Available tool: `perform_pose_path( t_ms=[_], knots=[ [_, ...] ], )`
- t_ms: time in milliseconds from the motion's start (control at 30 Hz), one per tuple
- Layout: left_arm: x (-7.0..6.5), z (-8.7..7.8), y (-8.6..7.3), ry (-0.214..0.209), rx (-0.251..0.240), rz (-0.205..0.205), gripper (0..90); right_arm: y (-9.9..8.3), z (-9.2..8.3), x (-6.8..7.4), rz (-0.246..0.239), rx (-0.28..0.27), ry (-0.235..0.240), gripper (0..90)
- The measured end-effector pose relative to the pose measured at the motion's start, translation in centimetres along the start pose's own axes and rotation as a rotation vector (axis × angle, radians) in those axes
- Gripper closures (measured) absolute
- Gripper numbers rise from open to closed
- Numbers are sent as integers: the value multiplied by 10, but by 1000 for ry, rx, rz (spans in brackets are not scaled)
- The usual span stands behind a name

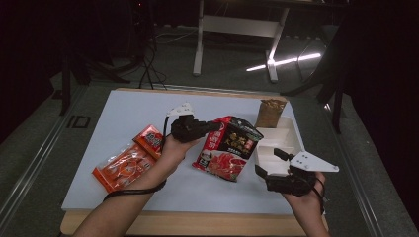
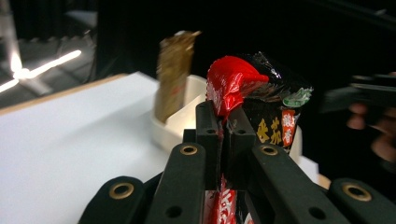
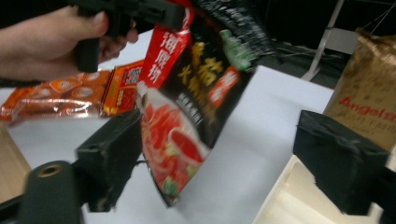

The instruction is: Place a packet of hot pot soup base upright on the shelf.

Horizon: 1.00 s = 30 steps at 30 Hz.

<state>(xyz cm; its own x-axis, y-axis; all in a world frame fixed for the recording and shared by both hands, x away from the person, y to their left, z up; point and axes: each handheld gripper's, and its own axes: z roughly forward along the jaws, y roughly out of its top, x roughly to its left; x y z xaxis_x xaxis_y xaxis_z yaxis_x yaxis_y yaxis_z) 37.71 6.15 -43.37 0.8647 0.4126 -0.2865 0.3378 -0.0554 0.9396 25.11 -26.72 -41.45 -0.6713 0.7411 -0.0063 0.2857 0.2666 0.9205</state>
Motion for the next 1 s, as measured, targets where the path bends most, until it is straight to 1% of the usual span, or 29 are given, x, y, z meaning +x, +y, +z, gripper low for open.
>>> perform_pose_path(
  t_ms=[33,67,100,133,167,200,233,267,300,333,400,433,500,533,567,633,667,733,767,800,833,867,933,1000],
  knots=[
    [-1,0,1,-14,-9,9,875,3,-1,-2,1,-6,0,182],
    [-3,0,1,-36,-27,18,875,5,-1,-3,4,-13,-8,184],
    [-4,0,2,-52,-37,13,874,8,-1,-5,6,-21,-14,215],
    [-5,0,2,-66,-47,15,874,10,-2,-6,6,-27,-10,223],
    [-6,0,3,-82,-65,11,874,13,-2,-6,2,-34,-16,224],
    [-7,1,3,-98,-76,9,874,16,-1,-7,-6,-36,-15,250],
    [-7,1,4,-103,-85,6,874,19,-1,-7,-6,-37,3,291],
    [-8,2,4,-118,-97,-10,875,21,0,-7,-2,-43,6,298],
    [-8,3,4,-127,-110,-20,874,23,1,-7,1,-37,17,349],
    [-9,3,4,-127,-118,-22,874,25,3,-7,-3,-30,32,379],
    [-10,5,5,-144,-131,-25,874,28,5,-6,-12,-21,31,450],
    [-10,5,5,-143,-135,-28,874,29,7,-6,-21,-15,35,455],
    [-11,7,5,-147,-147,-32,874,31,9,-6,-11,-17,44,519],
    [-11,7,5,-147,-147,-32,874,31,9,-6,-11,-17,44,519],
    [-12,7,5,-149,-152,-40,874,36,10,-6,6,-29,61,577],
    [-13,8,6,-151,-158,-43,874,37,10,-7,10,-36,64,577],
    [-12,9,6,-159,-160,-43,873,41,9,-8,23,-50,68,637],
    [-12,9,7,-162,-167,-48,873,44,8,-9,29,-55,58,675],
    [-12,9,7,-162,-167,-48,873,44,8,-9,29,-55,58,675],
    [-13,9,7,-159,-169,-48,872,47,9,-10,43,-55,60,698],
    [-12,10,6,-166,-171,-62,871,48,10,-11,51,-57,60,703],
    [-12,10,6,-166,-171,-62,871,48,10,-11,51,-57,60,703],
    [-12,11,5,-154,-166,-60,871,51,12,-14,75,-65,68,705],
    [-12,11,5,-153,-164,-58,870,53,14,-16,85,-58,70,718]
  ],
)
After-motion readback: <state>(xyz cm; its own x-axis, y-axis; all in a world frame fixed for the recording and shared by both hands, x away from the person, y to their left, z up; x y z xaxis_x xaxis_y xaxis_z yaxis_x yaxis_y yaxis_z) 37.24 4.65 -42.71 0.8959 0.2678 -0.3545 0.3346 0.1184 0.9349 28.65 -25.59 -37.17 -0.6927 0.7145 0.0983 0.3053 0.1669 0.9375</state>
